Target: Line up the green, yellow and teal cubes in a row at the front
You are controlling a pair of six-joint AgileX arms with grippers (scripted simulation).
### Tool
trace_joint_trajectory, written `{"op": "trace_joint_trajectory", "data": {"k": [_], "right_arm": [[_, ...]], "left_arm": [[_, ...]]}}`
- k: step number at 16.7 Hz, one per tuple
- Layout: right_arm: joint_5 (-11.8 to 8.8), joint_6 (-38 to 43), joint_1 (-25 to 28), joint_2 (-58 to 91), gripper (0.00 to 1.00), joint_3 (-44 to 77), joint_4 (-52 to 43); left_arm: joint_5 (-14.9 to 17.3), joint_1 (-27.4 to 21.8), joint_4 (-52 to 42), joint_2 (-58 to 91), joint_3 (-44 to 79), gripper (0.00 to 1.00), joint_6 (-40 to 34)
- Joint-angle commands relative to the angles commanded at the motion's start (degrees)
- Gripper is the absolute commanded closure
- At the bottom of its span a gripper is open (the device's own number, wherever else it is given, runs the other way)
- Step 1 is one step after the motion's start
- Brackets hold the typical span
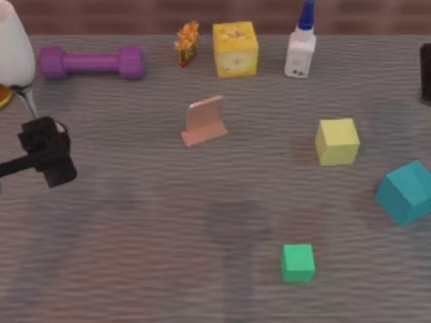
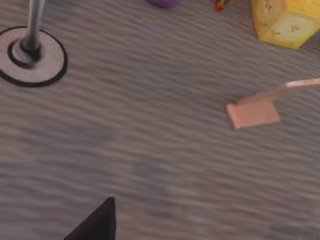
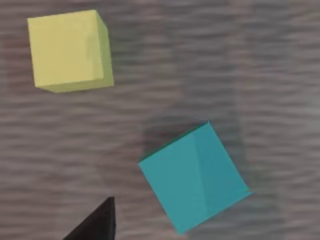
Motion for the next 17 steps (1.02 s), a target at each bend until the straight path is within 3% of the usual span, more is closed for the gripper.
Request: {"op": "trace_joint_trajectory", "data": {"k": [9,13,17], "right_arm": [[-1.8,2.8,8.0,44.2,0.0,41.0,-18.4],[-2.4,3.1,9.7,51.5,0.0,48.4,-20.3],[-2.4,3.1,9.8,51.9,0.0,48.8,-20.3]], "left_arm": [[1.6,15.2,22.1,-37.0,-31.7,0.0,23.5],[2.0,17.6,26.5,-43.7,-36.4,0.0,28.3],[2.1,17.7,26.8,-44.0,-36.6,0.0,28.5]]}}
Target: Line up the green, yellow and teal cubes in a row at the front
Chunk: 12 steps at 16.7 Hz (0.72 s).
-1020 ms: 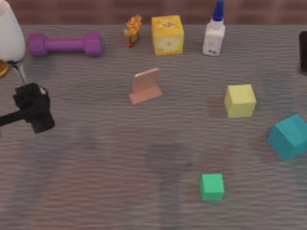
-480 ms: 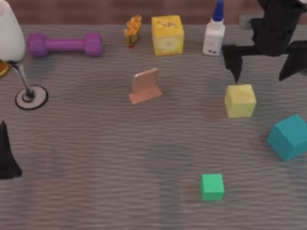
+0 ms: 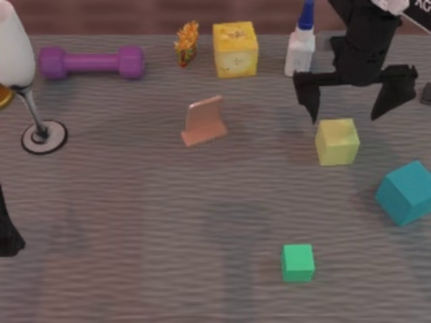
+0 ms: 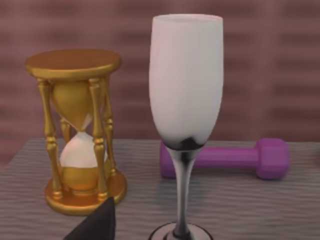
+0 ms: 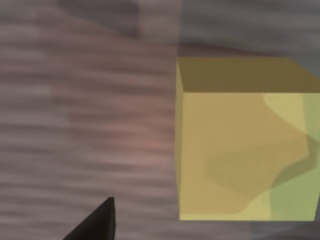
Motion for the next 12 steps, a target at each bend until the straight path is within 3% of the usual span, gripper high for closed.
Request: {"op": "trace_joint_trajectory", "data": {"k": [4,9,12], "right_arm": [[0.0,-0.1,-0.2,0.3,0.0,-2.3,2.4],[0.0,0.0,0.0,2.8,0.0,-11.4,14.7],[0.0,0.1,0.1,3.7,0.0,-13.8,17.5]], "left_arm": [[0.0,0.0,0.0,0.0,0.0,0.0,0.0],[0.0,0.0,0.0,0.0,0.0,0.0,0.0],[0.0,0.0,0.0,0.0,0.0,0.0,0.0]]}}
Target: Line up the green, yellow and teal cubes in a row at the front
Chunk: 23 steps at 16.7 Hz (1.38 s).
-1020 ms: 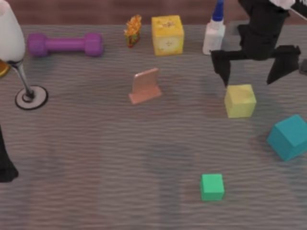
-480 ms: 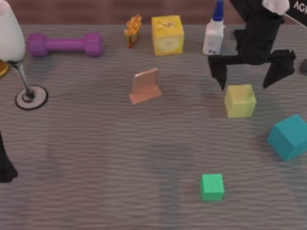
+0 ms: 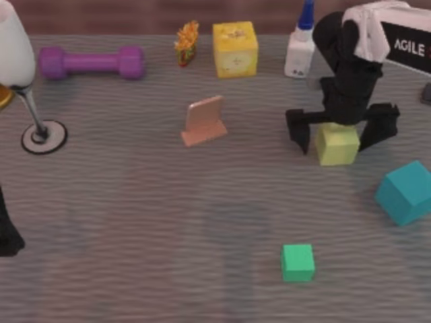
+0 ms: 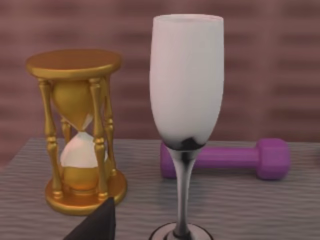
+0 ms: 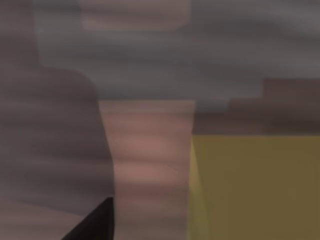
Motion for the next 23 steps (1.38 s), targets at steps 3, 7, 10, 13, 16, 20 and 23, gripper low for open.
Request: {"op": "trace_joint_trajectory", "data": {"k": [3,7,10,13,16,20,23], "right_arm": [[0.0,0.0,0.0,0.0,0.0,0.0,0.0],[0.0,0.0,0.0,0.0,0.3,0.0,0.0],[0.0,0.0,0.0,0.0,0.53,0.0,0.0],[0.0,0.0,0.0,0.0,0.75,0.0,0.0],[0.0,0.0,0.0,0.0,0.98,0.0,0.0],[0.0,0.0,0.0,0.0,1.0,0.0,0.0],[0.0,0.0,0.0,0.0,1.0,0.0,0.0]], "left_arm": [[0.0,0.0,0.0,0.0,0.0,0.0,0.0],[0.0,0.0,0.0,0.0,0.0,0.0,0.0],[0.0,0.0,0.0,0.0,0.0,0.0,0.0],[0.0,0.0,0.0,0.0,0.0,0.0,0.0],[0.0,0.0,0.0,0.0,0.0,0.0,0.0],[0.0,0.0,0.0,0.0,0.0,0.0,0.0],[0.0,0.0,0.0,0.0,0.0,0.0,0.0]]}}
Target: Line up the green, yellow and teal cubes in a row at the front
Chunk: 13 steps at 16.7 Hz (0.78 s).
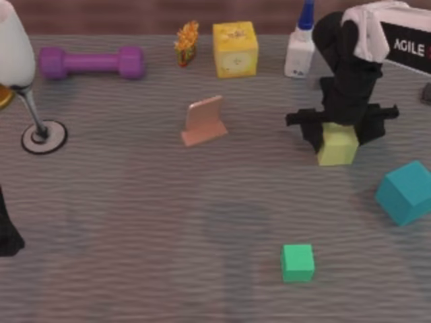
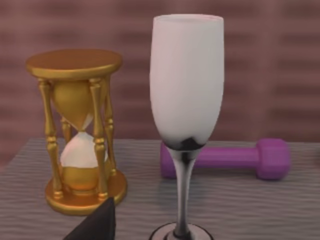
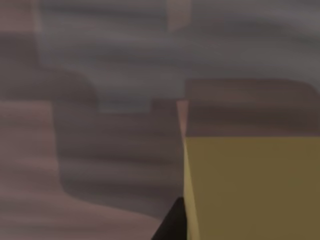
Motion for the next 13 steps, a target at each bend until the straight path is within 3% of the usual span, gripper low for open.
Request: {"op": "trace_joint_trajectory", "data": {"k": [4,9,13], "right_arm": [[0.2,-0.1,-0.1,-1.3,1.0,1.2,-1.3],[0.2,0.0,0.2,-3.4,1.0,8.6,-11.5],[0.2,-0.1,0.3,-4.2,1.0,10.6,-13.7]], "left_arm": [[0.0,0.0,0.0,0.0,0.0,0.0,0.0],[0.0,0.0,0.0,0.0,0.0,0.0,0.0],[0.0,0.0,0.0,0.0,0.0,0.0,0.0]]}}
